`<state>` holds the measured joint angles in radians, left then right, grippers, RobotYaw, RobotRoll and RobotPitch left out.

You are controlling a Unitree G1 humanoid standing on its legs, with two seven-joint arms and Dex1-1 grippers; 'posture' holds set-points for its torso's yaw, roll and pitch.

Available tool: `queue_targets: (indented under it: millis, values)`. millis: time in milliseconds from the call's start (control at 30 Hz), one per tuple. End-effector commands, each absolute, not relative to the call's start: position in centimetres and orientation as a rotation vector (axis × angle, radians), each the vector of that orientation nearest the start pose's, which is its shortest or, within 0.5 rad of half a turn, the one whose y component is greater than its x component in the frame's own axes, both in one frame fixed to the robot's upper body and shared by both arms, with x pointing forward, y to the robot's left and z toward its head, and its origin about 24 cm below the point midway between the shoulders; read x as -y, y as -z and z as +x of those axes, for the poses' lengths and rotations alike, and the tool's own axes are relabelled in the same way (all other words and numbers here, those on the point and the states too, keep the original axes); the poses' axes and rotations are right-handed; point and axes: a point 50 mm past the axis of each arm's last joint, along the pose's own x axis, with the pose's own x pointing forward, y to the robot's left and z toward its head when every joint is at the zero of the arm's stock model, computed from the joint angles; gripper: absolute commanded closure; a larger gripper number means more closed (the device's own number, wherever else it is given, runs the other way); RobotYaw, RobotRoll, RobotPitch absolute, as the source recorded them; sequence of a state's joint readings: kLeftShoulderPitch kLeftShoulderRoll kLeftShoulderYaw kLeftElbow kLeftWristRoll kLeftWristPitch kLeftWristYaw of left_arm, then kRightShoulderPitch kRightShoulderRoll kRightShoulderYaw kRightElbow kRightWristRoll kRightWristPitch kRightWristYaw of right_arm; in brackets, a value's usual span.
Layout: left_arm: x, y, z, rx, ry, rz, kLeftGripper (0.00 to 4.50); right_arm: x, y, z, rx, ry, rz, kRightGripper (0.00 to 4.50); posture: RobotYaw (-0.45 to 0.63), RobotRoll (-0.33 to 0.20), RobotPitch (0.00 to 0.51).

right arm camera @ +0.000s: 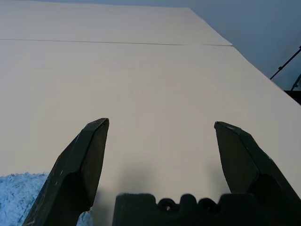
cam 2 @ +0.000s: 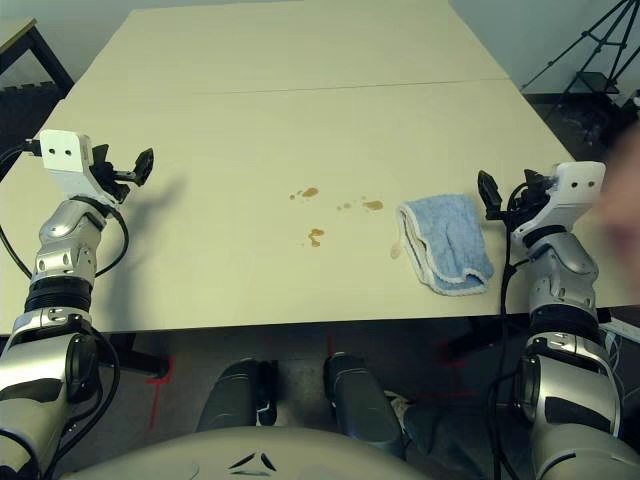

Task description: Wipe the water off the table with a rag.

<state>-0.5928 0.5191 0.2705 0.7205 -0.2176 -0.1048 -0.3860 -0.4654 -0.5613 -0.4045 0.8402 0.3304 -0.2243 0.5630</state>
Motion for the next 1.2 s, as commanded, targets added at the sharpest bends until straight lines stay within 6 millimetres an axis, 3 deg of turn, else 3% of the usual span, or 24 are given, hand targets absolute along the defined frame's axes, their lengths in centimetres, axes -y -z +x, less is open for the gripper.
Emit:
queue_targets:
  millis: [33, 633, 1200]
  values:
    - [-29.8, -12.0, 34.2, 0.062, 0.027, 0.132, 0.00, 34.0, -8.6, 30.0, 0.068, 0.003, -0.008, 0.02, -0.14, 0.000, 0.118]
    - [-30.0, -13.0, 34.6, 0.072, 0.050, 0.122, 0.00, 34.2, -8.7, 29.9, 0.083, 0.034, 0.001, 0.02, -0.15, 0.000, 0.118]
    - [-27.7, -13.7, 36.0, 0.076, 0.192, 0.106, 0.00, 34.6, -9.3, 29.3, 0.110, 0.056, -0.009, 0.02, -0.23, 0.000, 0.117]
